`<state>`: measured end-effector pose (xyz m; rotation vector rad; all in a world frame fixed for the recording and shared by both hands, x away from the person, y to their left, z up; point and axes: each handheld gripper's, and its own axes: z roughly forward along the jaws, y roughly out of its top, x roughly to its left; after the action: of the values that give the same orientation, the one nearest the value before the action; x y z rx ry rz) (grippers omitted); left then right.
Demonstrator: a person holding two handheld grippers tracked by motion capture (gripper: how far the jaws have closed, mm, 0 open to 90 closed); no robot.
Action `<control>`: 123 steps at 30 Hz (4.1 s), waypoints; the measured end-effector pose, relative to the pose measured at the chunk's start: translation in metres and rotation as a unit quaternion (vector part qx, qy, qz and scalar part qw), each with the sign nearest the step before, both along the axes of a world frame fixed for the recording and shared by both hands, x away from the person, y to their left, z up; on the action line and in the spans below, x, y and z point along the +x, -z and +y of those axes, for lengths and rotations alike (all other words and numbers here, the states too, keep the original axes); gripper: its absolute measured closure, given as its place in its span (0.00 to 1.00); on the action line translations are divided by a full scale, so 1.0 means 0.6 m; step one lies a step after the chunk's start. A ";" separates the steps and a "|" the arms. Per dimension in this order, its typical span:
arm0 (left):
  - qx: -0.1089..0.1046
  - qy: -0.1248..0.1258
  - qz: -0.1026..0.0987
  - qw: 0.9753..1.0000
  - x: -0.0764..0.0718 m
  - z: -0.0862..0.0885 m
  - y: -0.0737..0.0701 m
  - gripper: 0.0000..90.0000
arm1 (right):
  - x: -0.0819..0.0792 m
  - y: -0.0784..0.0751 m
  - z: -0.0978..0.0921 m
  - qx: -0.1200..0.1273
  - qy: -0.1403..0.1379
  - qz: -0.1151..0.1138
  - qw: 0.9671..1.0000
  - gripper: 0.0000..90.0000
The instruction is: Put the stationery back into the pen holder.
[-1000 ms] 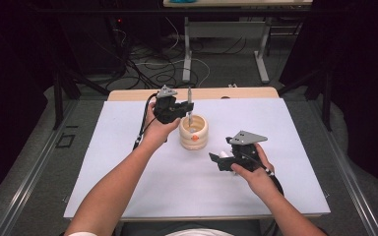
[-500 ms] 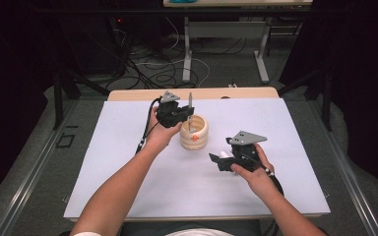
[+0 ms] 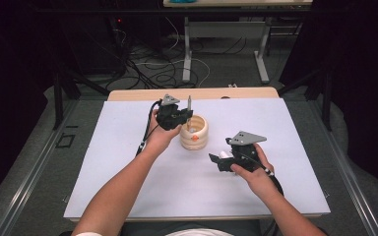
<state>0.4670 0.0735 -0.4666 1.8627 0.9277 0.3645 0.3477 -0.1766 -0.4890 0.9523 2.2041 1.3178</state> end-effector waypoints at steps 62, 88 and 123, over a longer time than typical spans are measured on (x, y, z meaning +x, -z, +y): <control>-0.047 0.016 0.007 0.999 -0.100 0.083 -0.048 0.31 | 0.027 -0.008 -0.021 -0.058 0.036 0.053 0.996 0.09; -0.051 -0.022 0.013 0.998 -0.150 0.126 0.013 0.19 | 0.037 0.025 -0.034 -0.109 0.048 0.113 0.986 0.43; -0.053 -0.047 0.053 0.996 -0.148 0.161 0.055 0.20 | 0.027 0.067 -0.037 -0.128 0.079 0.182 0.972 0.65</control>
<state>0.3780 0.1703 -0.4996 1.7582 1.0886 0.2693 0.3640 -0.1990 -0.5293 1.3161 2.4260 0.8100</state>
